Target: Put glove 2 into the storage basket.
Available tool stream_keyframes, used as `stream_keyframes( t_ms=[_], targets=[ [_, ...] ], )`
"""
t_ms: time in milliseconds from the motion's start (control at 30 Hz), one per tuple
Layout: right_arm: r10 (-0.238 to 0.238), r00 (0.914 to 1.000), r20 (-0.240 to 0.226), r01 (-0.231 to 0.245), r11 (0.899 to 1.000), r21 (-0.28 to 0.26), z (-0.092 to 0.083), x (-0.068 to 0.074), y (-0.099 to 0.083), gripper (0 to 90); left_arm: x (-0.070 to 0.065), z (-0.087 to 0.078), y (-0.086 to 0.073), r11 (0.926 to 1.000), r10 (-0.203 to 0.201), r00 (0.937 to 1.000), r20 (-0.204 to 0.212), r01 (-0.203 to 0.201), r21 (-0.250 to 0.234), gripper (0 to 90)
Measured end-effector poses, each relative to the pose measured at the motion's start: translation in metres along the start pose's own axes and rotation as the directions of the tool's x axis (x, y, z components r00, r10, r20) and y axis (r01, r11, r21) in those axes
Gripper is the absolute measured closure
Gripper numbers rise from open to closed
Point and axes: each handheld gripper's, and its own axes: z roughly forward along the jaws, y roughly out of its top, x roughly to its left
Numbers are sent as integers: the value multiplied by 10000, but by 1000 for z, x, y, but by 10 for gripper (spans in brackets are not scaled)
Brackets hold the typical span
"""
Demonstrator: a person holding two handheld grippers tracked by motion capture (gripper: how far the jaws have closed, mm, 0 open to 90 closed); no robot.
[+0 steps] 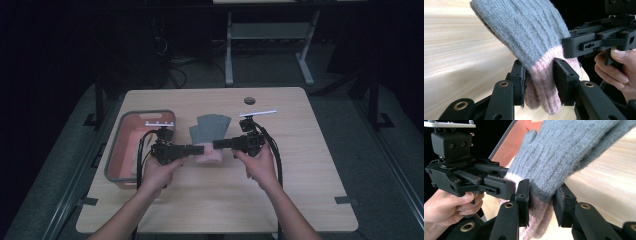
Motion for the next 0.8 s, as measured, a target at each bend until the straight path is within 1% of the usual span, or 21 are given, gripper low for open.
stream_keyframes(
  t_ms=[33,67,133,333,367,433,767,800],
  targets=[
    [-18,10000,-38,18,10000,-21,1,1,1,679,1,-1,0,10000,65,10000,3,-65,-27,631],
    [-16,10000,-76,16,10000,0,2,1,2,679,1,-3,0,10000,-34,10000,13,34,-61,631],
    [-13,9999,-122,13,10000,52,4,2,3,679,2,-5,0,10000,49,10000,-34,-49,-75,630],
    [8,9998,-215,-4,9998,174,10,6,8,680,6,-12,1,9999,0,10000,-97,-1,-168,631],
    [-57,9997,-233,61,9998,177,12,6,9,680,6,-13,1,9998,-6,9999,-113,4,-179,631],
    [-39,9997,-262,44,9998,190,14,8,10,680,8,-16,1,9998,40,9999,-143,-43,-214,631],
    [-357,9990,-276,366,9987,348,27,16,18,680,14,-30,1,9993,-75,9996,-288,64,-357,637],
    [-313,9990,-305,324,9989,342,28,17,19,680,15,-31,2,9992,-78,9995,-309,67,-384,638]
  ],
)
